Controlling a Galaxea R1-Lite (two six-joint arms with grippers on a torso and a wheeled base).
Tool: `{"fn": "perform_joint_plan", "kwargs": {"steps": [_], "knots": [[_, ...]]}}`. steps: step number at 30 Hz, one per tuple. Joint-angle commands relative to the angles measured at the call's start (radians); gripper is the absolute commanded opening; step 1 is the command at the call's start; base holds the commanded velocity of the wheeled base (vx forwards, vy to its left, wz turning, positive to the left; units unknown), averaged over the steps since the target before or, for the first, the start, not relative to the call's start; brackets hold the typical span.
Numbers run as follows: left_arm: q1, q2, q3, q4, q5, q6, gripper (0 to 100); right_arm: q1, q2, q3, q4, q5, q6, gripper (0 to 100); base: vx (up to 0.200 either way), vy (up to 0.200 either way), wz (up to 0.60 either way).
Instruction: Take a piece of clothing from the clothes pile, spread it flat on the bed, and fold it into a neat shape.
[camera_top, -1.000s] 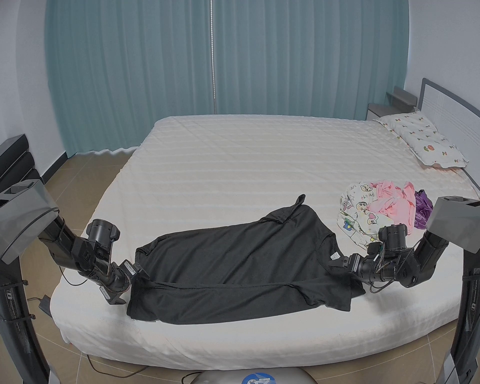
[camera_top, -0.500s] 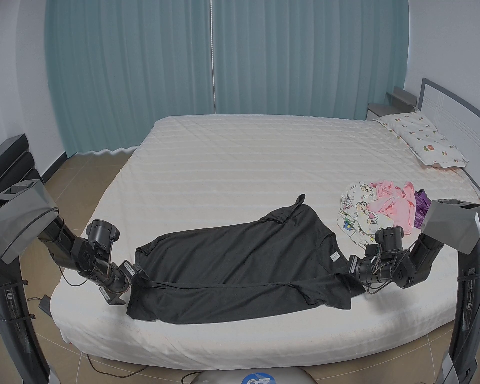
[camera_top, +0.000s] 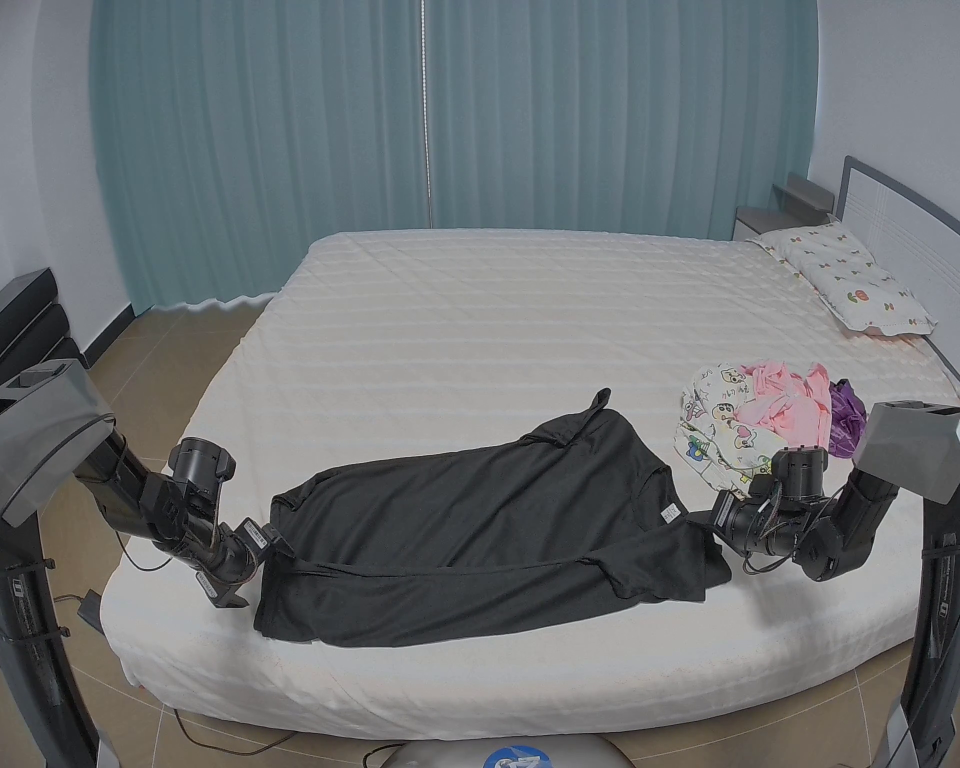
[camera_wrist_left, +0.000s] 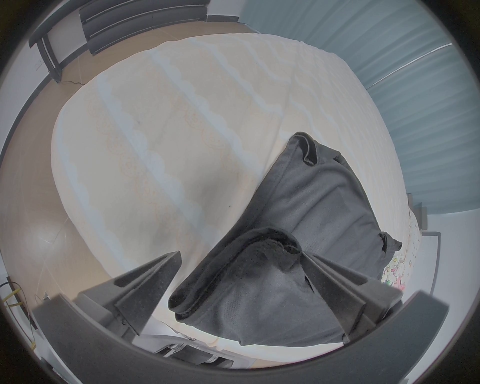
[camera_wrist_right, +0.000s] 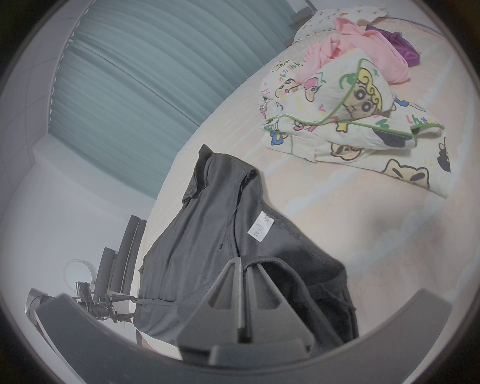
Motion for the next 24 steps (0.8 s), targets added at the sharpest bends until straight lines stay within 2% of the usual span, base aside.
{"fn": "perform_joint_plan", "kwargs": {"steps": [1, 10, 16, 19, 24], "knots": [[0.007, 0.001, -0.005, 0.0, -0.001, 0.0, 100, -0.005, 0.009, 0.003, -0.001, 0.004, 0.0, 0, 0.0, 0.0, 0.0], [0.008, 0.001, -0.025, -0.014, -0.005, -0.022, 100, 0.003, 0.025, 0.008, -0.014, 0.002, -0.001, 0, 0.0, 0.0, 0.0], [0.003, -0.008, -0.054, -0.025, -0.088, -0.042, 100, 0.012, 0.024, 0.009, -0.014, 0.002, -0.001, 0, 0.0, 0.0, 0.0], [-0.001, 0.004, -0.099, -0.025, -0.082, -0.083, 100, 0.017, 0.024, 0.012, -0.015, 0.002, -0.001, 0, 0.0, 0.0, 0.0], [-0.018, 0.033, -0.12, -0.025, -0.073, -0.086, 100, 0.017, 0.021, 0.015, -0.015, 0.002, -0.003, 0, 0.0, 0.0, 0.0]]}}
